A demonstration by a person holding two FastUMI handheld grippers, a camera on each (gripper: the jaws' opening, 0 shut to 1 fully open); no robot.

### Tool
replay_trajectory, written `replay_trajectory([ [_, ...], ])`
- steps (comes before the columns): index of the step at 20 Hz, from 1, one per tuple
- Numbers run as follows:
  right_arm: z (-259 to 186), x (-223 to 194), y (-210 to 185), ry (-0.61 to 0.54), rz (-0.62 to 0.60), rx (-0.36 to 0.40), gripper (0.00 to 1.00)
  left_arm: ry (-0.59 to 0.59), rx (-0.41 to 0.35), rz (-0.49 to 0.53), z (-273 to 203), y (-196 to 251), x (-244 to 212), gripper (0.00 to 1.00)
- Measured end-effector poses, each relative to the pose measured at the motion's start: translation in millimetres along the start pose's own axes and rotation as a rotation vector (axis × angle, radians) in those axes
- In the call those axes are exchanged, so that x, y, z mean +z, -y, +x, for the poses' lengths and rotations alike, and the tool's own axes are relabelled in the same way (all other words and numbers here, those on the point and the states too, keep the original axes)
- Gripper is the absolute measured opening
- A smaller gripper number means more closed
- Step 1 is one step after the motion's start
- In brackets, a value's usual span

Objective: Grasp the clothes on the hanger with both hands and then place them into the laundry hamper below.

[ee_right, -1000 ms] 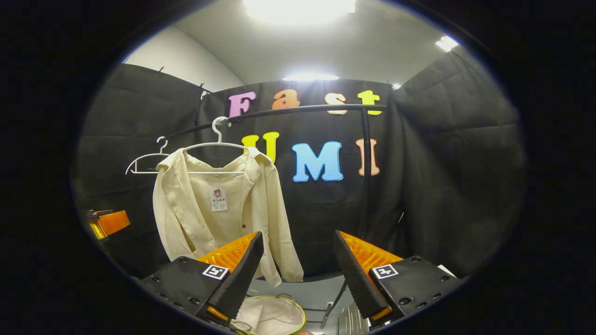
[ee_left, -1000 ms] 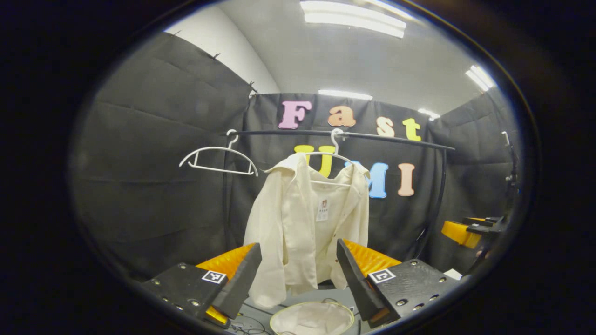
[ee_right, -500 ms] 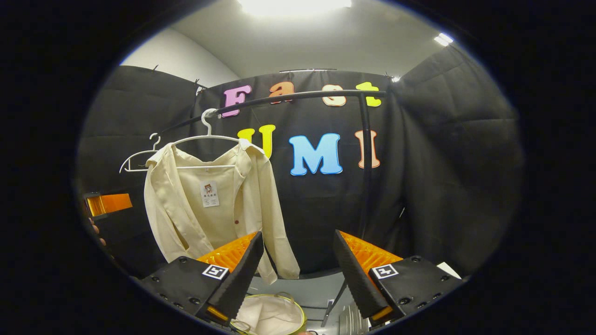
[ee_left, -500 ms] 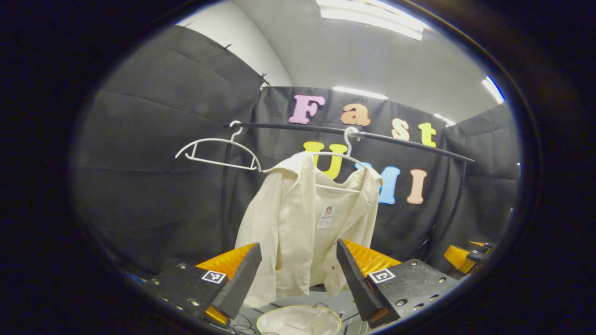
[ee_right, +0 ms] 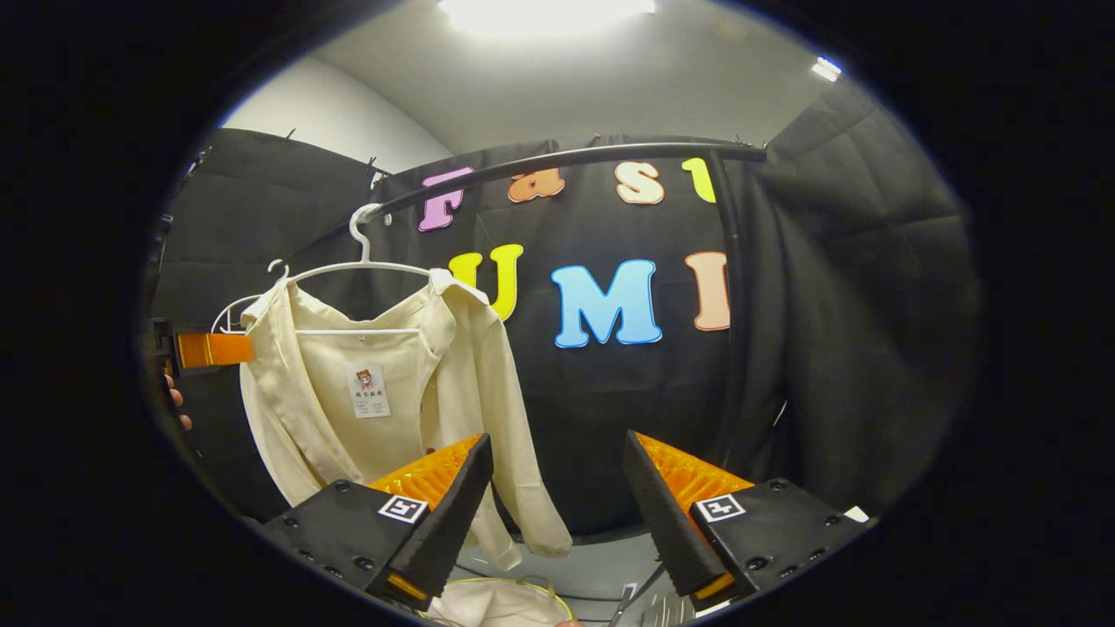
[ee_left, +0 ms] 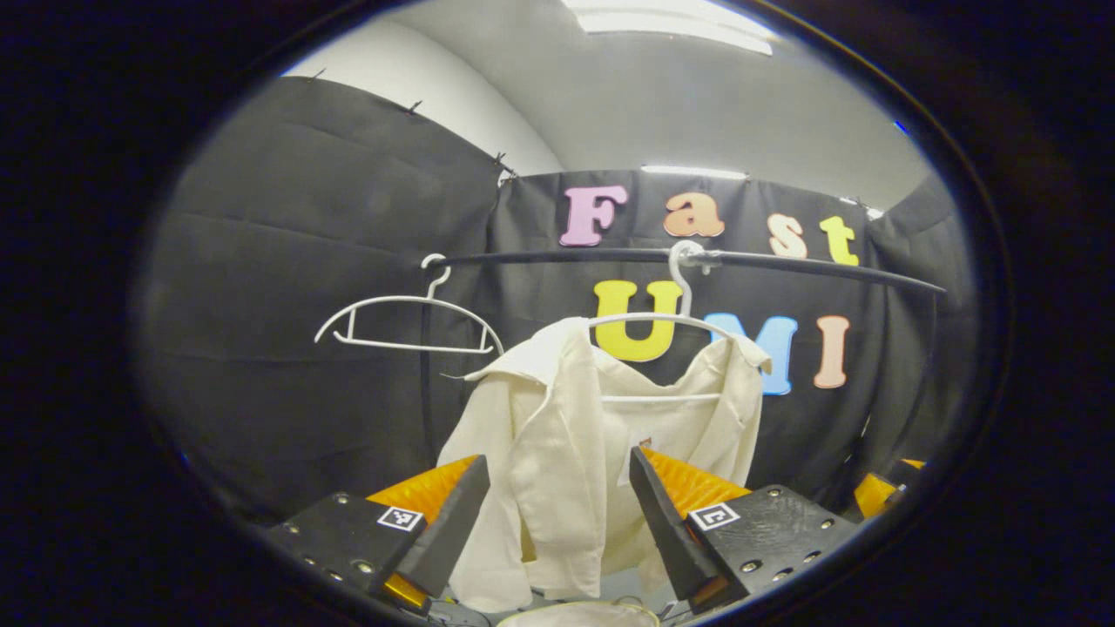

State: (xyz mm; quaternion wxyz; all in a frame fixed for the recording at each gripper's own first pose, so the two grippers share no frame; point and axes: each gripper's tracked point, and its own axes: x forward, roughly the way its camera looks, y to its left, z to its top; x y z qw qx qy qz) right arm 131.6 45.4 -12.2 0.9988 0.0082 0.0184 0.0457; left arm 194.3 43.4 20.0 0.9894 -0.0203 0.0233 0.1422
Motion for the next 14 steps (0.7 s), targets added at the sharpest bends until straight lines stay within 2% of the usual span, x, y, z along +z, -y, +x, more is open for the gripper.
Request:
replay_trajectory([
  [1,8.1,-3.7,1.7,-0.01,0.002,0.01,0.92,-0.002,0.011,-0.005,10.8,1.4,0.3,0.94],
  [3,26.1,-12.9,-0.1,-0.038,0.006,0.028,0.96,-0.002,0.049,0.007,28.1,0.5,2.3,0.94],
  [5,38.6,-19.7,-0.6,-0.055,0.014,0.053,0.93,-0.002,0.086,0.02,43.8,1.3,2.0,0.94],
  [9,55.2,-28.7,-9.5,-0.073,0.003,0.12,0.93,0.001,0.142,0.014,65.6,1.2,-3.3,0.94],
  [10,58.6,-29.9,-12.1,-0.073,-0.006,0.137,0.96,0.005,0.162,0.012,69.7,-0.3,-3.3,0.95],
  [14,72.8,-39.7,-17.3,-0.09,-0.024,0.201,0.93,-0.001,0.24,0.038,85.9,-6.9,-8.8,0.94],
])
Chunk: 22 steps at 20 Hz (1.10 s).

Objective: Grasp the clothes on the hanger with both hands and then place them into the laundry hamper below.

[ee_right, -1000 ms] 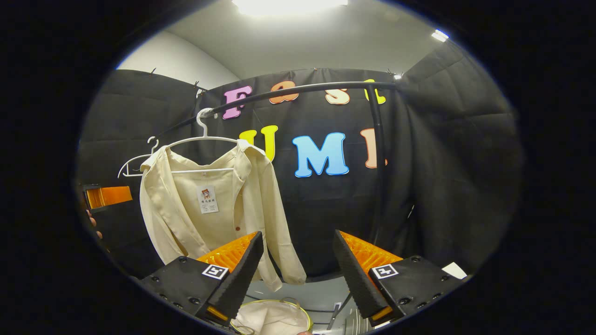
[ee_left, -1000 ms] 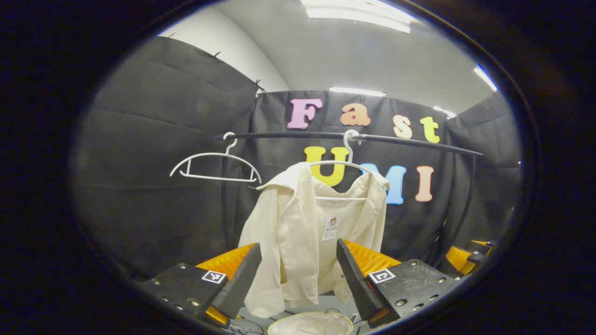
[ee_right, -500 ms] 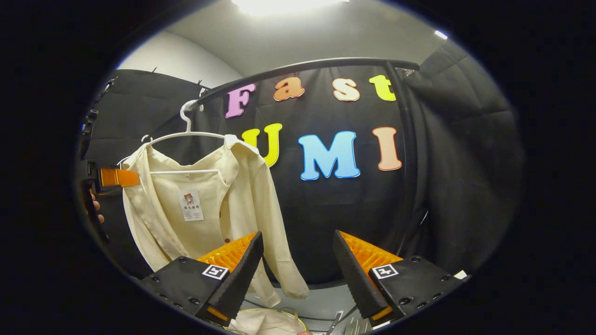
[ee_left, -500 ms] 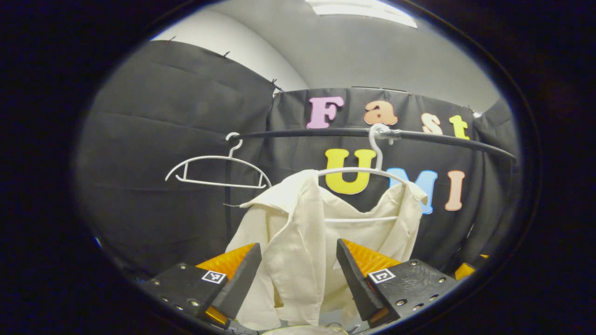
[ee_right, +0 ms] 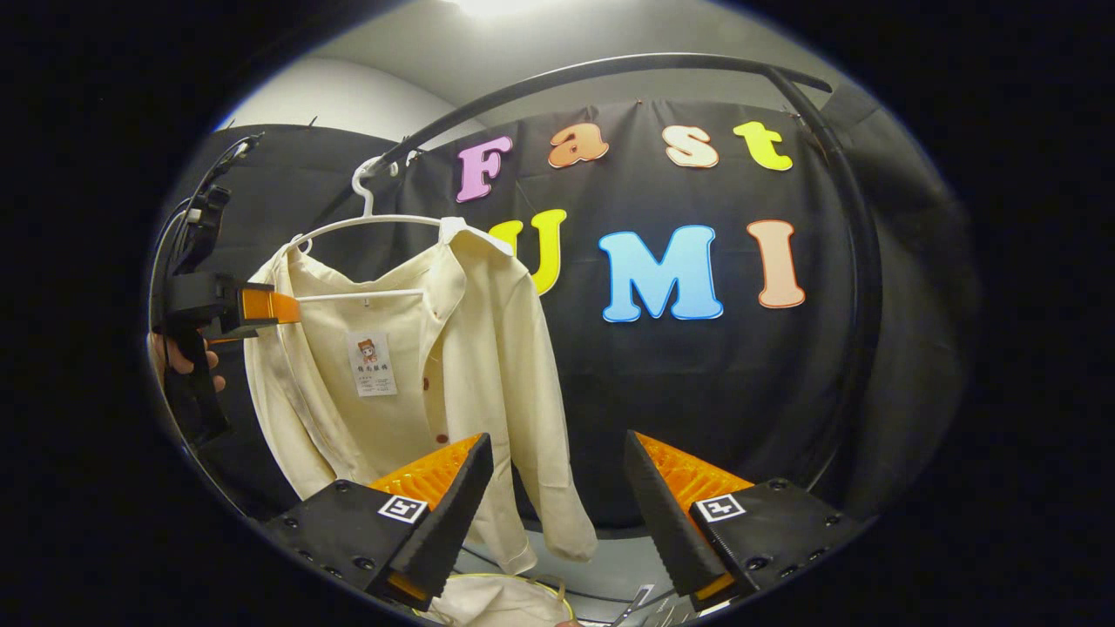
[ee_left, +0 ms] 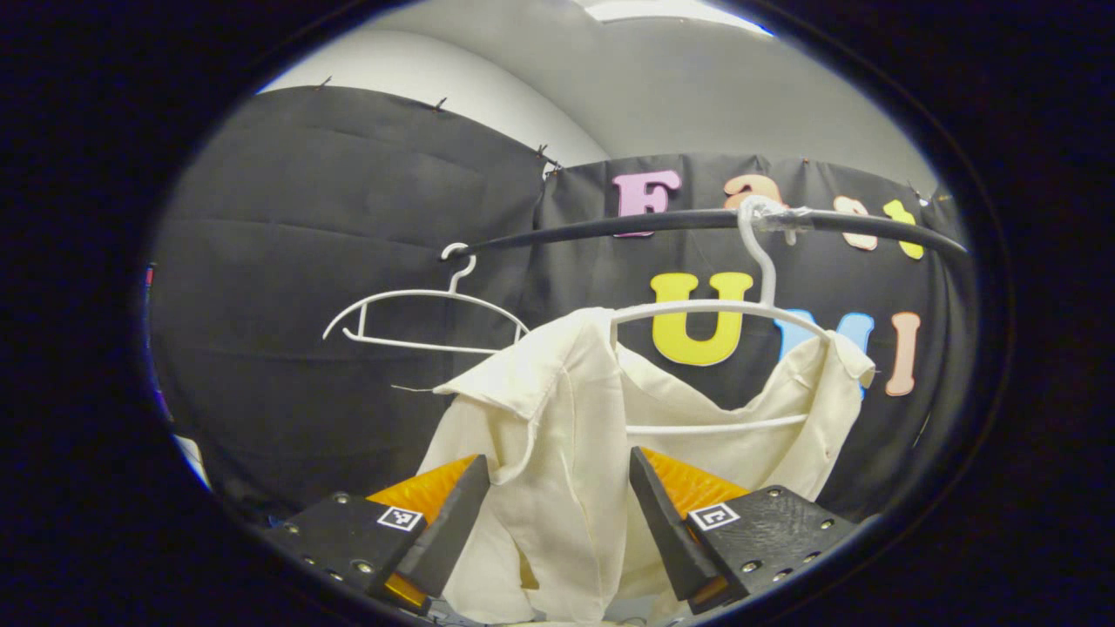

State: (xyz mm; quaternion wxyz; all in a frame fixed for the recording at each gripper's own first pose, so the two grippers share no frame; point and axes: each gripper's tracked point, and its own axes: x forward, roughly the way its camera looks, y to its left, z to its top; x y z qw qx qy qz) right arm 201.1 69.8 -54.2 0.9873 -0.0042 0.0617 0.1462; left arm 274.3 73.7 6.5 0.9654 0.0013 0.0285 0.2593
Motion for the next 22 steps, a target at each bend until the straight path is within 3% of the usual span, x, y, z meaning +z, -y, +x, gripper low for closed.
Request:
replay_trajectory([
  [5,15.3,-12.6,2.8,-0.04,0.0,0.052,0.96,0.006,0.098,0.072,17.9,-6.7,-2.8,0.93],
  [7,20.2,-15.8,5.2,-0.041,-0.003,0.068,0.96,0.0,0.122,0.087,20.4,-11.6,-3.8,0.84],
  [9,26.4,-19.8,5.1,-0.039,-0.009,0.089,0.93,0.004,0.126,0.086,21.3,-12.7,-3.8,0.63],
  [10,31.1,-22.1,4.3,-0.041,-0.013,0.103,0.96,0.01,0.136,0.087,22.6,-15.2,-2.5,0.46],
  [12,37.8,-26.1,0.4,-0.056,-0.015,0.13,0.93,0.015,0.127,0.086,27.0,-10.1,-1.7,0.14],
  [13,38.7,-26.2,-2.3,-0.058,-0.011,0.144,0.96,0.007,0.099,0.08,23.3,-3.0,-3.8,0.08],
  [16,31.5,-28.0,-20.7,-0.052,-0.008,0.195,0.96,0.001,0.035,0.04,18.7,-1.7,-5.3,0.01],
  [20,30.9,-23.0,-48.1,-0.058,-0.026,0.276,0.93,0.019,-0.013,0.016,2.2,-2.7,3.9,0.01],
  [22,30.1,-9.5,-59.9,-0.032,-0.019,0.292,0.96,0.027,-0.039,0.01,-8.1,-4.2,7.0,0.01],
])
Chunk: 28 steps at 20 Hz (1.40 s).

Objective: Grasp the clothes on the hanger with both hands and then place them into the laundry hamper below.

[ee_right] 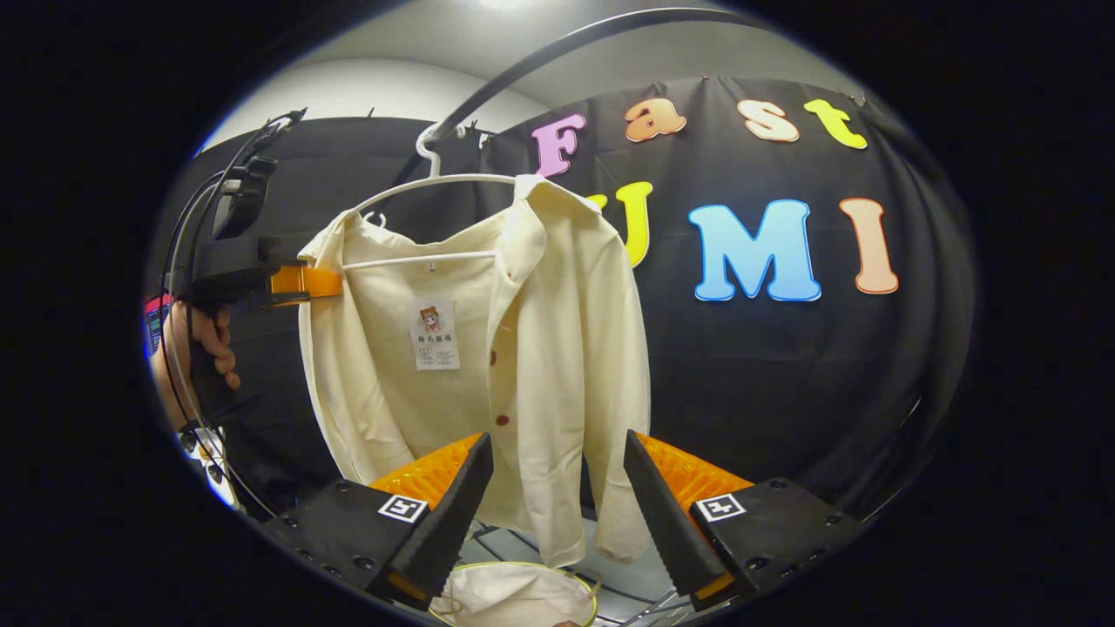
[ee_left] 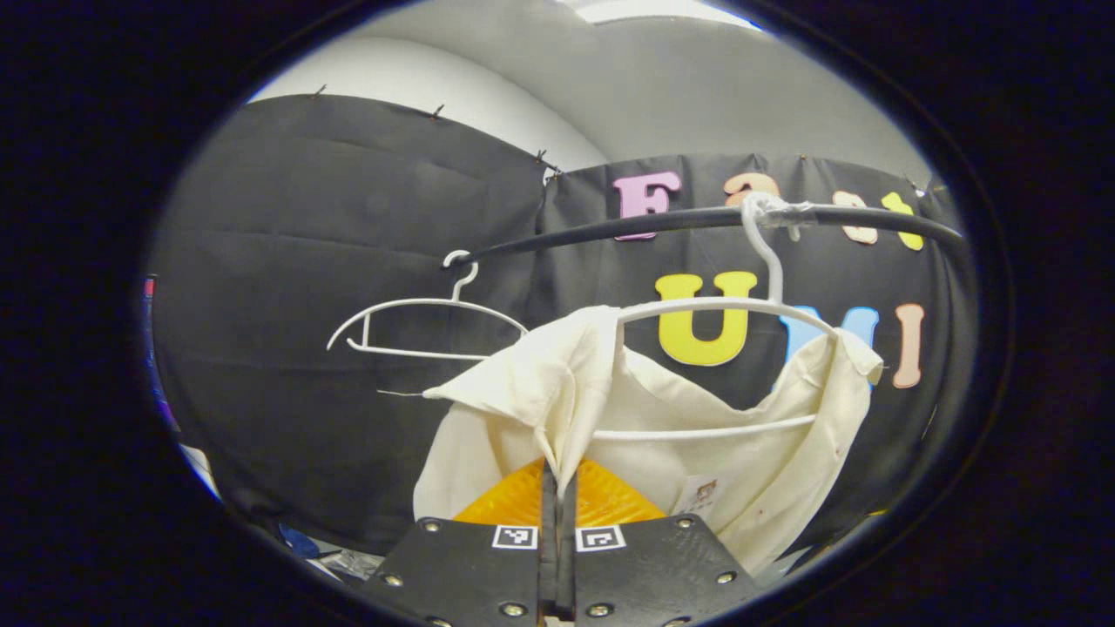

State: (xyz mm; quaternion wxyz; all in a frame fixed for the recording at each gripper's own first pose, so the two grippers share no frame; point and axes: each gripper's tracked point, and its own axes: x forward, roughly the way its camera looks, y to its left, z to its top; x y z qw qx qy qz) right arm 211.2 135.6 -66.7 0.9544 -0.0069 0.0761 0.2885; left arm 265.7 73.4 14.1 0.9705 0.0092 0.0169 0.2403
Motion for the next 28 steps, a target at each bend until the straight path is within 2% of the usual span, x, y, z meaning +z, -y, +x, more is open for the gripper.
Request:
replay_trajectory([
  [3,6.5,21.3,-18.9,0.033,0.026,0.0,0.96,0.008,-0.056,-0.008,-11.2,-1.1,4.4,0.01],
  [4,10.0,27.6,-23.7,0.04,0.032,-0.009,0.92,0.002,-0.077,-0.014,-13.4,-1.2,4.2,0.0],
  [8,31.4,55.9,-40.8,0.071,0.051,-0.054,0.92,-0.028,-0.144,-0.04,-13.7,-4.6,3.2,0.01],
  [11,51.9,69.1,-50.9,0.068,0.029,-0.083,0.92,-0.029,-0.193,-0.074,-14.0,-3.9,3.2,0.0],
  [13,67.1,70.3,-52.0,0.049,0.007,-0.105,0.96,-0.023,-0.213,-0.083,-13.3,-2.4,2.1,0.01],
  [14,75.3,72.1,-49.6,0.047,-0.005,-0.12,0.92,-0.022,-0.22,-0.086,-11.3,-1.9,1.8,0.01],
  [15,83.2,74.1,-43.6,0.049,-0.021,-0.145,0.96,-0.02,-0.225,-0.087,-10.5,-1.2,1.5,0.01],
  [17,95.9,77.9,-34.6,0.052,-0.031,-0.186,0.96,-0.018,-0.236,-0.097,-7.0,-1.5,-0.2,0.01],
  [18,102.3,79.5,-33.1,0.055,-0.027,-0.199,0.93,-0.019,-0.242,-0.105,-6.9,-1.9,-0.2,0.01],
  [19,107.5,82.4,-29.9,0.06,-0.026,-0.211,0.96,-0.019,-0.246,-0.112,-8.3,-2.6,-1.3,0.01],
  [21,116.6,89.5,-21.1,0.08,-0.041,-0.246,0.96,-0.018,-0.25,-0.117,-8.8,-2.4,-2.6,0.01],
  [25,136.1,94.9,-3.5,0.092,-0.07,-0.273,0.96,-0.028,-0.25,-0.119,-7.6,-1.3,-6.4,0.0],
  [27,143.3,97.0,-3.5,0.095,-0.06,-0.259,0.83,-0.025,-0.245,-0.117,-8.9,-3.7,-6.5,0.01],
  [28,145.5,96.5,-9.7,0.097,-0.05,-0.223,0.64,-0.022,-0.242,-0.112,-9.1,-5.6,-5.5,0.01],
])
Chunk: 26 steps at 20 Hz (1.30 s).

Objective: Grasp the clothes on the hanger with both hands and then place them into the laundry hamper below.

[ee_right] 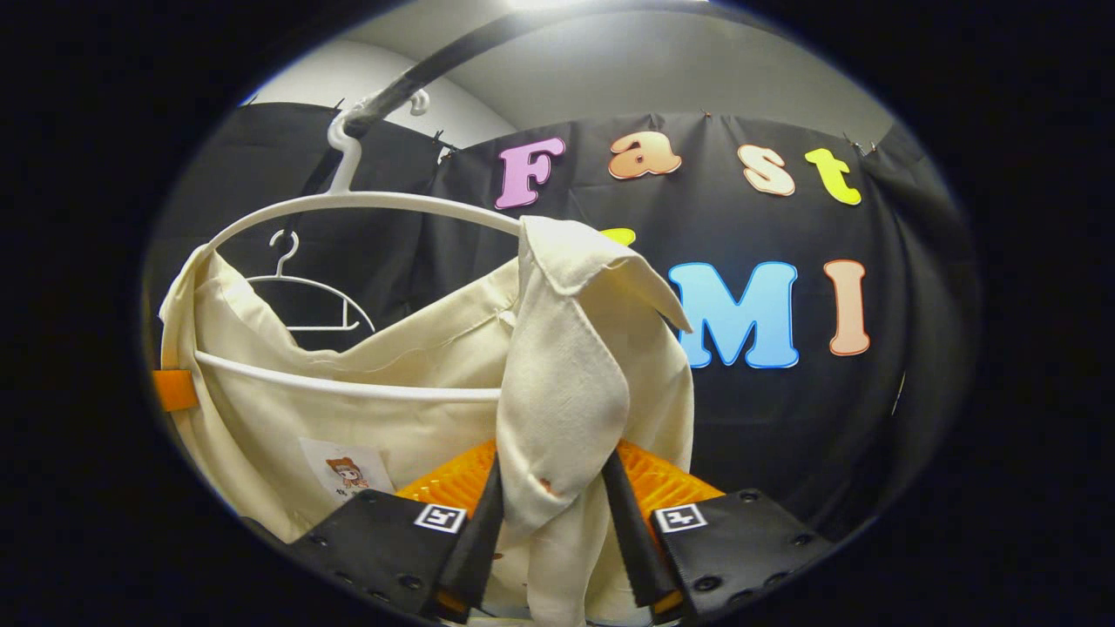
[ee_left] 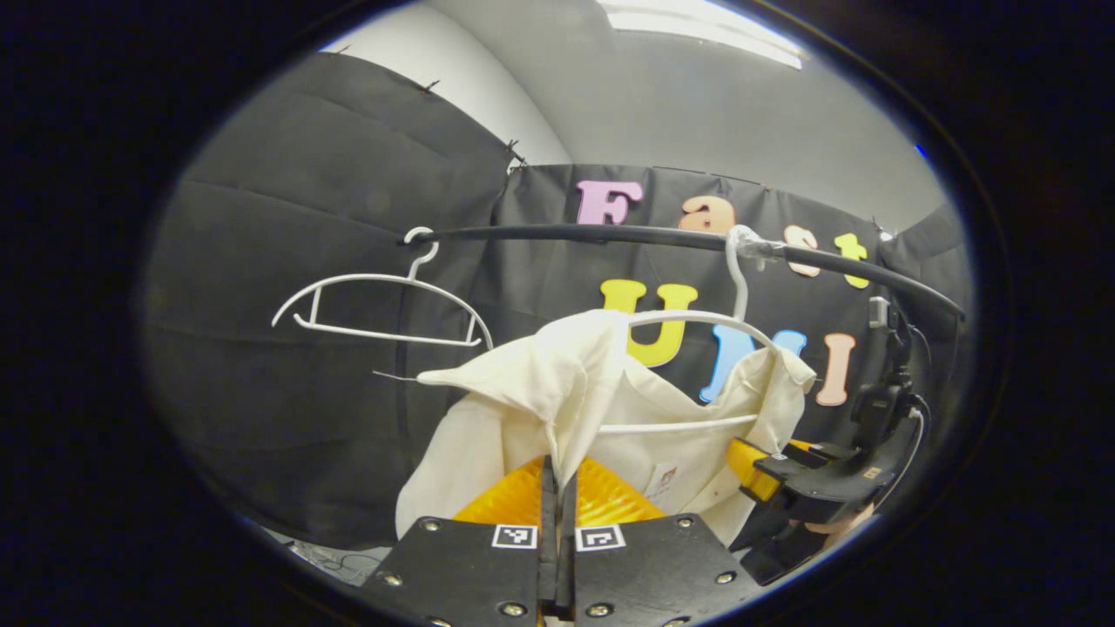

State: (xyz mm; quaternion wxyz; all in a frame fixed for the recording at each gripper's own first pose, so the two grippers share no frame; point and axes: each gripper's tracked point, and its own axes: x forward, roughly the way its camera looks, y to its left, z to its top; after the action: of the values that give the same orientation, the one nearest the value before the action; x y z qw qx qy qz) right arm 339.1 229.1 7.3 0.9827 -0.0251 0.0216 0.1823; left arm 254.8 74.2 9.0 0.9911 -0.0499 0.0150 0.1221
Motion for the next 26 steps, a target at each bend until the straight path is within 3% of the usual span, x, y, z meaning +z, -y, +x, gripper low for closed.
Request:
replay_trajectory([
  [3,-1.7,0.5,-11.5,0.008,0.053,0.106,0.1,0.011,0.019,0.031,-3.5,-2.1,2.8,0.01],
  [4,2.6,0.7,-11.2,0.02,0.057,0.118,0.1,0.016,0.026,0.038,-4.9,-2.4,3.9,0.01],
  [5,-6.3,1.5,-10.0,0.015,0.041,0.13,0.02,0.016,0.03,0.039,-3.5,-1.8,3.7,0.01],
  [11,-12.4,28.9,16.5,0.142,-0.034,0.034,0.02,0.066,0.067,0.051,-7.4,-18.6,17.5,0.01],
  [16,-17.7,29.8,18.4,0.15,-0.058,0.013,0.02,0.092,0.096,0.069,-4.9,-30.7,25.0,0.01],
  [26,-37.6,41.1,58.1,0.216,-0.057,-0.087,0.02,0.148,0.111,0.16,-0.3,-53.9,52.3,0.01],
])
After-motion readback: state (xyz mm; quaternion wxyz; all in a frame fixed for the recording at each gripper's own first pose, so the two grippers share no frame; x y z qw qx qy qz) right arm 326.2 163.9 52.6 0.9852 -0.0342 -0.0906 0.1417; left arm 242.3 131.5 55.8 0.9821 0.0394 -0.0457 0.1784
